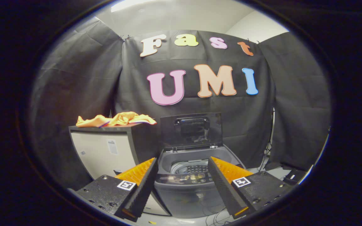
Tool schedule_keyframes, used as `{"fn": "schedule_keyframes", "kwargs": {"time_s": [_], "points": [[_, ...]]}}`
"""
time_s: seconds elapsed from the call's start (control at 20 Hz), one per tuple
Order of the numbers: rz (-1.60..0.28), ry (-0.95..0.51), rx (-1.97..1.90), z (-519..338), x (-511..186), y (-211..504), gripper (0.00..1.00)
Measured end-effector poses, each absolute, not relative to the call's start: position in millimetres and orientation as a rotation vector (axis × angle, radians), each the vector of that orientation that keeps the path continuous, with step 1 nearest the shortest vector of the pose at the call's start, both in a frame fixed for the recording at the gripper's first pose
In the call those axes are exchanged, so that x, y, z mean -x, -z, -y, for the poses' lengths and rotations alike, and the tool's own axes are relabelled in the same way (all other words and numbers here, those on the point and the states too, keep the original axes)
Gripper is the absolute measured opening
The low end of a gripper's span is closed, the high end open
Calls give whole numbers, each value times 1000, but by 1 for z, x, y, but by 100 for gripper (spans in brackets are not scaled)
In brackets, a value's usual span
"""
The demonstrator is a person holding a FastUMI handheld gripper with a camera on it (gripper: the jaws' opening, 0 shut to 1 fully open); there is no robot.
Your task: Put the clothes into the washing machine and then close the washing machine lid.
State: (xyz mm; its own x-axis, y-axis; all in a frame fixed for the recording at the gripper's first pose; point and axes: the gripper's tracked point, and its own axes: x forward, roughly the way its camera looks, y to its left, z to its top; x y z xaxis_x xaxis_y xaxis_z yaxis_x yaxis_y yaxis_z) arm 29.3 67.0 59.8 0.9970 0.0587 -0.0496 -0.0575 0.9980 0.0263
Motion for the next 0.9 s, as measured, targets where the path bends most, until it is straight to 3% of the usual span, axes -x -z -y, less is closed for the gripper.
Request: {"fn": "schedule_keyframes", "kwargs": {"time_s": [0.55, 0.9], "points": [[-29, -72, -59, -173, -87, -189, 96], [-25, -133, -48, -279, -150, -232, 96]]}}
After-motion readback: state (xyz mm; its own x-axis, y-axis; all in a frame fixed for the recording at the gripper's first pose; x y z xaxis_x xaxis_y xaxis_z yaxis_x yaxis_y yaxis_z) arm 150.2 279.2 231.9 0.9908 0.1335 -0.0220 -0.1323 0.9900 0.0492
